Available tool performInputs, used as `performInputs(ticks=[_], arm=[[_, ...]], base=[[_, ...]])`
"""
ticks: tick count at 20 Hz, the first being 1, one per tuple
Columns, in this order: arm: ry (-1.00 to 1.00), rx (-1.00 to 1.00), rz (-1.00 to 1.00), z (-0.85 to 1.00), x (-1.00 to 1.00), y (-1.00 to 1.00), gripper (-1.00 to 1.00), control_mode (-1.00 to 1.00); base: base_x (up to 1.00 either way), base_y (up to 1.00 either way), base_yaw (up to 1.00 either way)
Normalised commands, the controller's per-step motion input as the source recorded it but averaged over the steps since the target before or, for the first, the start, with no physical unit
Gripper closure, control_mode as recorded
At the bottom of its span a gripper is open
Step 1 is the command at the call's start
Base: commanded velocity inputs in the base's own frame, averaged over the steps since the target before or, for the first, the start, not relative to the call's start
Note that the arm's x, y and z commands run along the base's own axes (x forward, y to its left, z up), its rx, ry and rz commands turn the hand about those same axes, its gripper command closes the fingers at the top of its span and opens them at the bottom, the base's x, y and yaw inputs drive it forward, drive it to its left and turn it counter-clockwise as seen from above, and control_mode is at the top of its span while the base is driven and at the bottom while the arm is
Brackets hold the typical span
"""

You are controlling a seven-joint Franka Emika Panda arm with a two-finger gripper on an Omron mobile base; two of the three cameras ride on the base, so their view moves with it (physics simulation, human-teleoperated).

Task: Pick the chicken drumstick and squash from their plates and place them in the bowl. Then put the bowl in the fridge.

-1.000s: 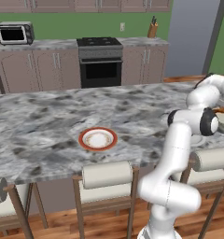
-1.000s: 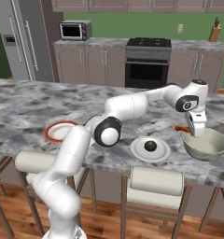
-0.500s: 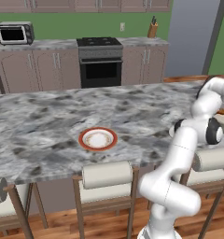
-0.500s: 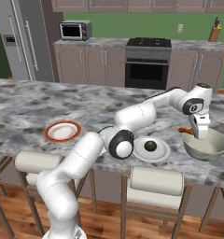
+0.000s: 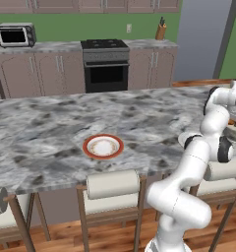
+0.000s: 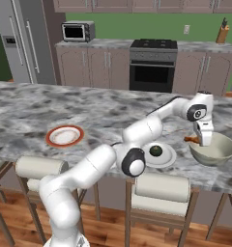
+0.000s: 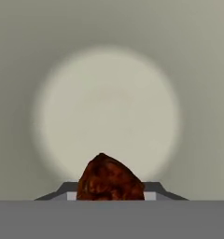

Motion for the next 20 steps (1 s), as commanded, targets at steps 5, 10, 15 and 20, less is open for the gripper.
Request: performInputs(ticks=[5,10,15,20], arm=[[0.11,0.11,0.0,0.0,0.07,-0.23,-1.0,-1.0],[0.13,0.16,0.0,0.06,0.07,-0.28,-1.0,-1.0],[0.13,0.21,0.0,0.22,0.12,-0.28,-1.0,-1.0],[0.13,0.16,0.0,0.62,0.14,-0.06,-1.0,-1.0]], base=[[0.0,0.0,0.0],[0.0,0.0,0.0],[0.0,0.0,0.0],[0.0,0.0,0.0]])
